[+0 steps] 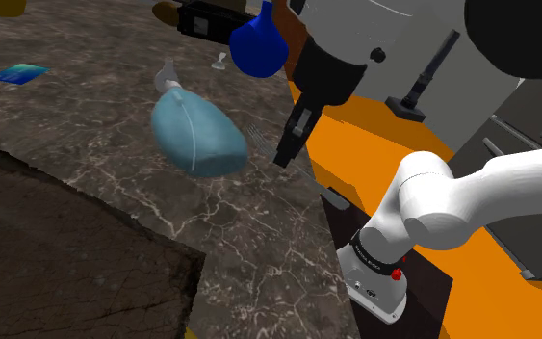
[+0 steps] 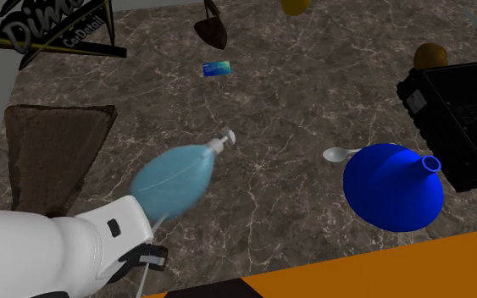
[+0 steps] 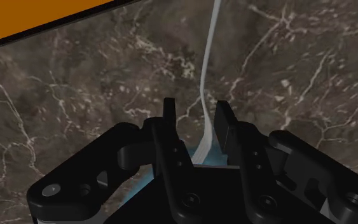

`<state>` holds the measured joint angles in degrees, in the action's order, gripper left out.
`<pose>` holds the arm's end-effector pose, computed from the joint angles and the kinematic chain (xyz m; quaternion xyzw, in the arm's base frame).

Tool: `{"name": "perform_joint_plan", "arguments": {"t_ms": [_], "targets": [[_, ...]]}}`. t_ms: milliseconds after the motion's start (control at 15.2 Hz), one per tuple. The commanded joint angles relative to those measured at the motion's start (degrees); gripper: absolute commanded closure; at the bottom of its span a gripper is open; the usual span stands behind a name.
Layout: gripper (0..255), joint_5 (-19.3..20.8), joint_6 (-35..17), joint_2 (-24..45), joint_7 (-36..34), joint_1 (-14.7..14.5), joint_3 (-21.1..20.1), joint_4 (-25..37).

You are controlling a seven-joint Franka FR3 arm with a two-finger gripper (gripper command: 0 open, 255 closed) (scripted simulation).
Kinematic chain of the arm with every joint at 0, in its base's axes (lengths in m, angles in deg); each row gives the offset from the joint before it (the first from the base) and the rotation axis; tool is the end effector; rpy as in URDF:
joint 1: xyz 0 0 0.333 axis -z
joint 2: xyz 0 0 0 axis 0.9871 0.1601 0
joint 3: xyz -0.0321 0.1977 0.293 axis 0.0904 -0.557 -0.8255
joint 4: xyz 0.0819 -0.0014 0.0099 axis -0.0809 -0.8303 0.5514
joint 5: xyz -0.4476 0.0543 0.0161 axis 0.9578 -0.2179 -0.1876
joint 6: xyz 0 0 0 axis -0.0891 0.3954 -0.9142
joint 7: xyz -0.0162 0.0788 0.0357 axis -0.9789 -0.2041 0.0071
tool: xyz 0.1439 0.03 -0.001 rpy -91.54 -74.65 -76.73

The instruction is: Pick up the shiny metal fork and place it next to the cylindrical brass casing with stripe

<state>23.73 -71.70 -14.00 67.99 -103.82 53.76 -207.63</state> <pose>0.2124 0.2951 0.5435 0.9720 0.2224 0.0681 0.0345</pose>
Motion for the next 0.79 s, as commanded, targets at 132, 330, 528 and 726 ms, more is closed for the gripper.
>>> {"name": "perform_joint_plan", "arguments": {"t_ms": [132,330,528,726], "targets": [[255,-0.6,-2.9,-0.3,-0.2,-0.3,-0.7,-3.2],[255,-0.8,-3.8,-0.3,-0.3,-0.5,-0.9,-4.2],[255,-0.7,-3.8,-0.3,-0.3,-0.6,-0.9,-4.2],[255,-0.7,-3.8,-0.3,-0.3,-0.6,-0.8,-4.2]]}}
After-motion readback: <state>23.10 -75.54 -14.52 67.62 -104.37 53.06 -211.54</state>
